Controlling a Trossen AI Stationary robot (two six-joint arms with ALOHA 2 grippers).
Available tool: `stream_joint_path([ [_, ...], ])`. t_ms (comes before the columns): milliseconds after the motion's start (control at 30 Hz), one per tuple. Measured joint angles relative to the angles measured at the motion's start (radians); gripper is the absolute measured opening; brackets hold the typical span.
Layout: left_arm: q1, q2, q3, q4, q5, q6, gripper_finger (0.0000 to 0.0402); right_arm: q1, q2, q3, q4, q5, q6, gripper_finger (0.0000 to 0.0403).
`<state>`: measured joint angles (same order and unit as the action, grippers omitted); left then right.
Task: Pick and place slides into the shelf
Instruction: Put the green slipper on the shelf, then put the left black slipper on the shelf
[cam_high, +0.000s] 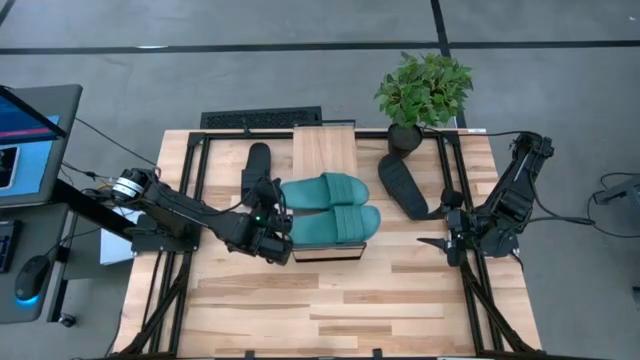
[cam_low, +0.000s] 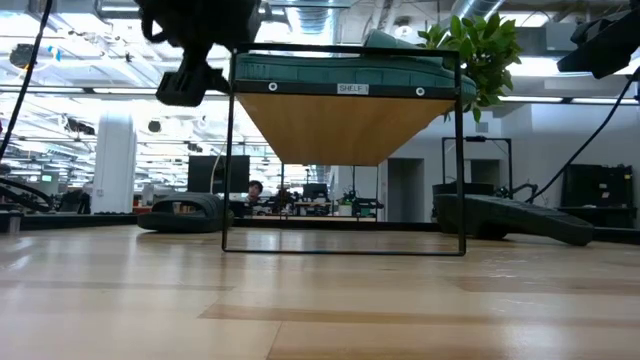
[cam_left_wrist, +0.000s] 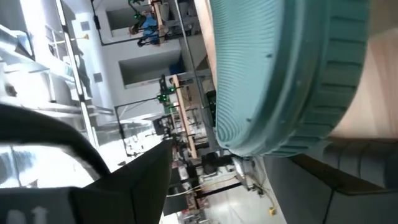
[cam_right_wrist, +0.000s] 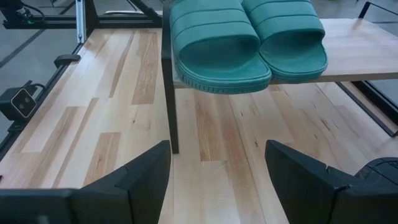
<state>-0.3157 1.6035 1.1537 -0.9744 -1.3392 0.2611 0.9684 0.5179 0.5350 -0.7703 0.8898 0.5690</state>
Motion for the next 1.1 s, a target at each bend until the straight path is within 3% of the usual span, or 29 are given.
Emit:
stream_joint_path([
  [533, 0.0, 0.0, 0.044, -0.071, 0.128, -0.083, 0.024, 0.0, 0.0, 0.0, -0.007, -0.003, 0.0, 0.0255],
  [900, 0.002, 0.0, 0.043, -0.207, 0.12, -0.316, 0.0267, 0.0, 0.0, 0.0, -0.007, -0.003, 0.0, 0.0255],
  [1100, 0.02, -0.001, 0.042, -0.409, 0.022, -0.621, 0.0276, 0.0, 0.0, 0.0, -0.003, -0.003, 0.0, 0.0255],
])
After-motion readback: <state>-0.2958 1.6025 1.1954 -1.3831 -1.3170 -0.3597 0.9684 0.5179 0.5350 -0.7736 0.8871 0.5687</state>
